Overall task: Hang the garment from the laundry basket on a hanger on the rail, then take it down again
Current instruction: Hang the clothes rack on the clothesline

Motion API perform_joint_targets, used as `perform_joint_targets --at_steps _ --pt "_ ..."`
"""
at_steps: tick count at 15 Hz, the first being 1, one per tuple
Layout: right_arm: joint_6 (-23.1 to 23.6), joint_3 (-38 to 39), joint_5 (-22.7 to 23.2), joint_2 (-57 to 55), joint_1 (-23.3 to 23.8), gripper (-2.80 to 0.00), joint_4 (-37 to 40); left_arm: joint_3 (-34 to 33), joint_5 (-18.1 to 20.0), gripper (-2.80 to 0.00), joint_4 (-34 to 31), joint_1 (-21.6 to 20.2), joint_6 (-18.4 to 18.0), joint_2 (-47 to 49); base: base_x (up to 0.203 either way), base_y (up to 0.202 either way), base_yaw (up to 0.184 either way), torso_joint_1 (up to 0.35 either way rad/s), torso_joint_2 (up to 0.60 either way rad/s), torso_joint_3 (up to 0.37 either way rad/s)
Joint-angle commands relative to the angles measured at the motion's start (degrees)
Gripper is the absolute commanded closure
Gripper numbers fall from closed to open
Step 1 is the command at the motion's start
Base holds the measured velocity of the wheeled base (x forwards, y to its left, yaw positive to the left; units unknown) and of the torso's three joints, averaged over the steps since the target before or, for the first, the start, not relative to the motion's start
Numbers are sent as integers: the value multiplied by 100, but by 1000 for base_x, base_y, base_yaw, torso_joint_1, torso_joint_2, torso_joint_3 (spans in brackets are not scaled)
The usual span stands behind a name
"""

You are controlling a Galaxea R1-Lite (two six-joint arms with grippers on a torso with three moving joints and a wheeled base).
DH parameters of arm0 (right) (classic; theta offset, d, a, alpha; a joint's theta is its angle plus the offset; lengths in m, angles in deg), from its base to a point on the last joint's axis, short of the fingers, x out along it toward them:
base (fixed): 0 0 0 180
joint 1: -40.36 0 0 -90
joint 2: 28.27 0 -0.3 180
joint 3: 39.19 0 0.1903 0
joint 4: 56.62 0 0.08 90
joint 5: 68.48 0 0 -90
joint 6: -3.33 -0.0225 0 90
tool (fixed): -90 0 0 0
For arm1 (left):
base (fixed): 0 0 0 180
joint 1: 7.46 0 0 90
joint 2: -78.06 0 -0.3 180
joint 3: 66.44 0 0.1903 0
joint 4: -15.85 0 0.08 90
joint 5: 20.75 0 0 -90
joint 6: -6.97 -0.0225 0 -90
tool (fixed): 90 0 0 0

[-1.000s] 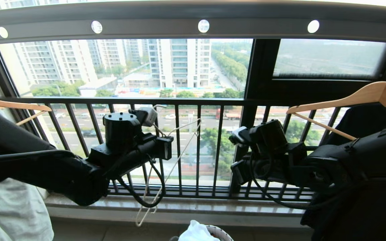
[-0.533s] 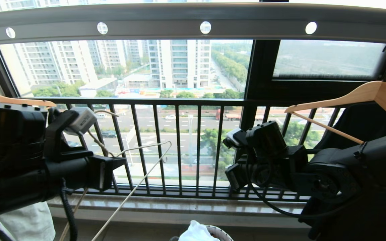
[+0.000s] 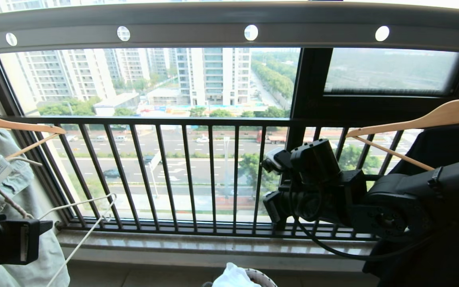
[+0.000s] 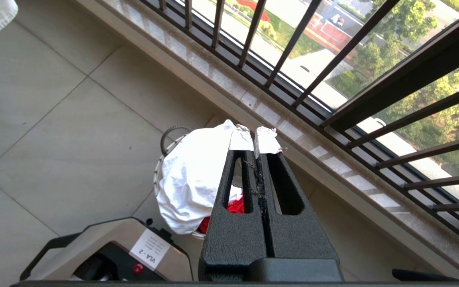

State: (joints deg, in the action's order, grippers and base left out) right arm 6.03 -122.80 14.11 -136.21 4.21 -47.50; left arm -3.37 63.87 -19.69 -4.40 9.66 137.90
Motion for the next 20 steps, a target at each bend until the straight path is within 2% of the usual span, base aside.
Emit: perform_joint_targets --at_steps 1,4,6,7,14,20 --pt "3 25 -6 -17 -76 0 1 -15 -280 0 12 -387 -248 -163 0 0 0 0 0 0" --pt "3 39 -6 -17 -147 0 1 30 -545 0 464 -510 -363 -223 0 0 0 0 0 0" --pt "3 48 -14 -35 -226 0 1 50 -1058 0 1136 -556 -365 -57 0 0 0 0 0 0" --pt "3 48 -23 -35 -252 0 1 69 -1157 0 1390 -571 -378 -14 0 0 0 0 0 0" --pt "12 38 -190 -50 -261 0 1 1124 -1178 0 1497 -719 -204 720 0 0 0 0 0 0" --pt "9 35 -190 -200 -258 0 -8 2342 -1179 0 1462 -730 -256 1405 0 0 0 0 0 0"
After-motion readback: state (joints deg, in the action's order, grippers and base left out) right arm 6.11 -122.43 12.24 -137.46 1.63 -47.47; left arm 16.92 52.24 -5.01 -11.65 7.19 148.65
